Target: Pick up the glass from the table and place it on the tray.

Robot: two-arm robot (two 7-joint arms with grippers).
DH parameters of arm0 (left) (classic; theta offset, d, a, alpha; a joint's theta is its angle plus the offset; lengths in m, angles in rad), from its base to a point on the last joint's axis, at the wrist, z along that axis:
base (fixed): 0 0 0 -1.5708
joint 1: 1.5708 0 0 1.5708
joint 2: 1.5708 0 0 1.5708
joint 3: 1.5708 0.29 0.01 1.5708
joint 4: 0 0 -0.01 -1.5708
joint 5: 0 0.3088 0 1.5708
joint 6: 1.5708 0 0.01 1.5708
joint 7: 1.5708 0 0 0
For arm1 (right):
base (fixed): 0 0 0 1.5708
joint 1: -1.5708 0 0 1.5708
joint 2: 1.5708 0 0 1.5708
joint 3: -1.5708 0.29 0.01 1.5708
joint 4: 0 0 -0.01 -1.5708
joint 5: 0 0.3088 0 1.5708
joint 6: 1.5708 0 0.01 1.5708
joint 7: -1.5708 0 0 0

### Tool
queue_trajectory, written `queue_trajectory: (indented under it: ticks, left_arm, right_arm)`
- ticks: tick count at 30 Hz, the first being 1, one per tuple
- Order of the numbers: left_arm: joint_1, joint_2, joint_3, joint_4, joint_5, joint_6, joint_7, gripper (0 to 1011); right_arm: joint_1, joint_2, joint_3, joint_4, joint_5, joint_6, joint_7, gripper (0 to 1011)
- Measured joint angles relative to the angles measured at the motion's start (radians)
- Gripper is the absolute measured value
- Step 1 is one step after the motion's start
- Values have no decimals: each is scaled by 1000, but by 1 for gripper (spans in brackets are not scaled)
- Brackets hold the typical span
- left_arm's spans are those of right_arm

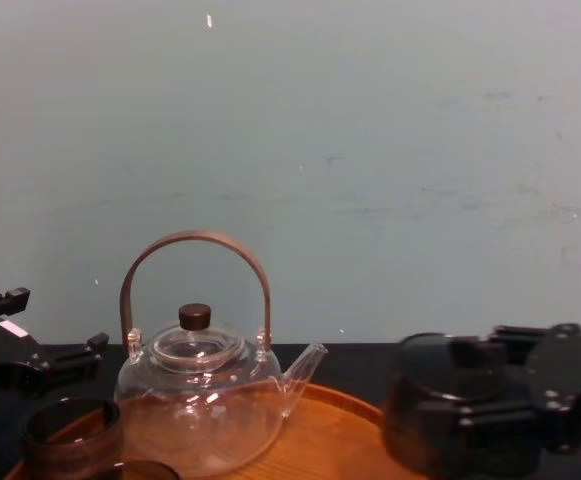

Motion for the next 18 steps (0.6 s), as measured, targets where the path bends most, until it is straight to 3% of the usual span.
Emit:
queue_trajectory:
  ticks: [11, 18]
  left_arm:
    - [0, 0, 0, 0, 0, 0, 0, 1001]
    - [0, 0, 0, 0, 0, 0, 0, 1001]
  right_arm:
    - [76, -89, -96, 75, -20, -25, 35, 900]
    - [90, -121, -130, 114, -26, -35, 42, 900]
